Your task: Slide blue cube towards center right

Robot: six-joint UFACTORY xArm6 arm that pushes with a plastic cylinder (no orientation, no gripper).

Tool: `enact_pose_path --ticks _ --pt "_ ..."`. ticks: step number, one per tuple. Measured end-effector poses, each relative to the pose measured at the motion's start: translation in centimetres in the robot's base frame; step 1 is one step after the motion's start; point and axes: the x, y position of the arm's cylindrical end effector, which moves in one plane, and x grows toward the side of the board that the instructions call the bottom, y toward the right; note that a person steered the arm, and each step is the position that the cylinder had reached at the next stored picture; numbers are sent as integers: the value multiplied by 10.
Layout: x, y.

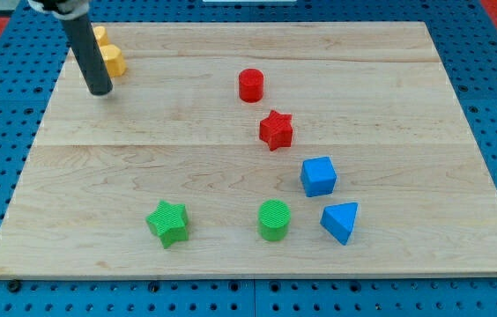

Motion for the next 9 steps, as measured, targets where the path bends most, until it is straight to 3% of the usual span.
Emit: enact_pose_path --ticks 2,3,4,9 --pt "-42 43" --pt "-6 41" --pt "-6 74" --pt "-5 79"
